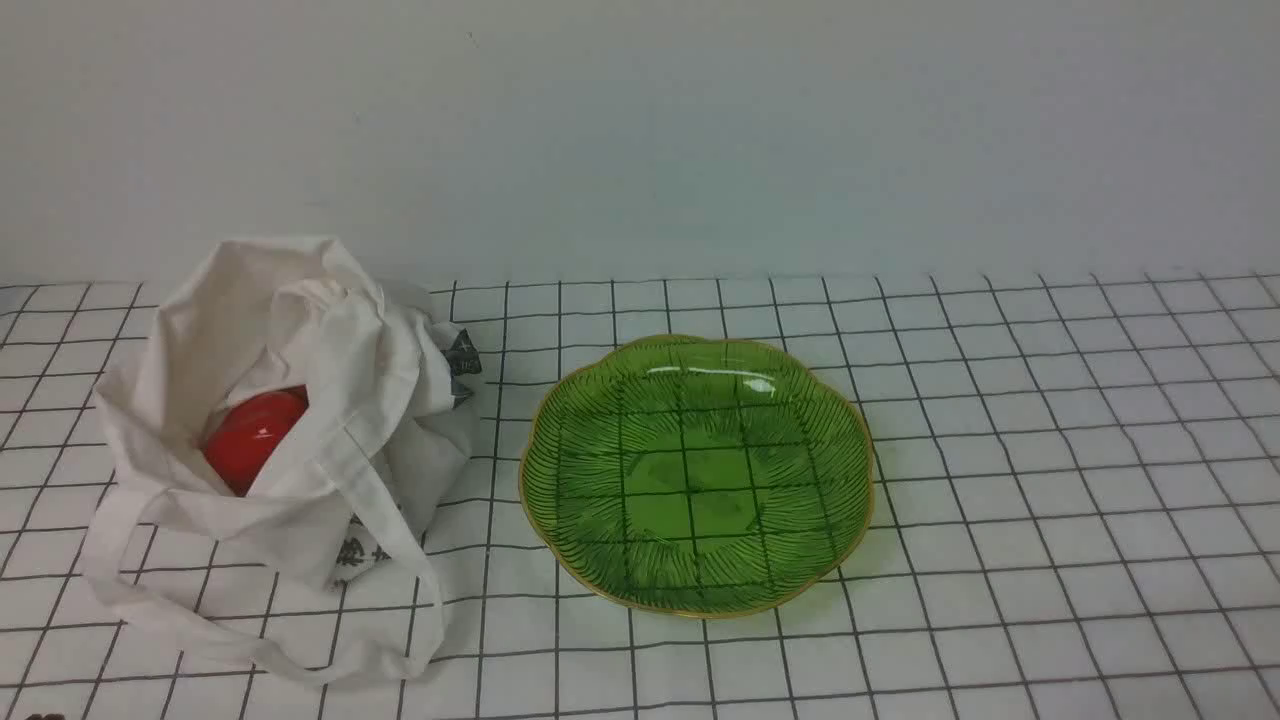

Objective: Take vegetables from bag on white checkered tablecloth place on plate.
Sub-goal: 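Reach into the bag and grasp the red bell pepper with the left gripper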

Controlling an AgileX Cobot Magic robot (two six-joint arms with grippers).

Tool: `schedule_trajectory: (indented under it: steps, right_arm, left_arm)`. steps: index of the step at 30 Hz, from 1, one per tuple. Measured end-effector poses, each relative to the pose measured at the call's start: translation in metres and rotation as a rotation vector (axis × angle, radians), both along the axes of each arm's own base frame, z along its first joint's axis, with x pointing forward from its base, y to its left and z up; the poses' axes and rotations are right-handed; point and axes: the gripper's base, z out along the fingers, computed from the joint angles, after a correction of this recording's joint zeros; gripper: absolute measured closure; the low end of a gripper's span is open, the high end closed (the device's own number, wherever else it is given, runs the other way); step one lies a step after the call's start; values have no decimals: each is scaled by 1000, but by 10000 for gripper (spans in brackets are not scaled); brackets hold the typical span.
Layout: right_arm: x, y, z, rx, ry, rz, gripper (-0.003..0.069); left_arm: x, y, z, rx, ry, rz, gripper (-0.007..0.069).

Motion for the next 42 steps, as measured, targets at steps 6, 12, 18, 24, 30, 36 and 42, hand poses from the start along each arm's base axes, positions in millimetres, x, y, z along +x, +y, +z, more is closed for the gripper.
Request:
schedule_trajectory:
  steps: [6,12,18,24,30,36,42]
  right_arm:
    - [0,0,0,0,0,0,675]
    - [0,0,0,0,0,0,675]
    - [0,0,0,0,0,0,675]
    - [0,0,0,0,0,0,675]
    - [0,0,0,0,0,0,675]
    - [0,0,0,0,0,0,675]
    - [0,0,0,0,0,0,675]
  left_arm:
    - [0,0,0,0,0,0,632]
    - [0,0,0,0,0,0,632]
    - [0,0,0,0,0,0,632]
    - [0,1,0,18,-1,1,632]
    - [2,-3,6,-145,-76,12,632]
    - [3,-7,14,-471,-137,39,632]
    - [4,-4,29,-574,-306,41,632]
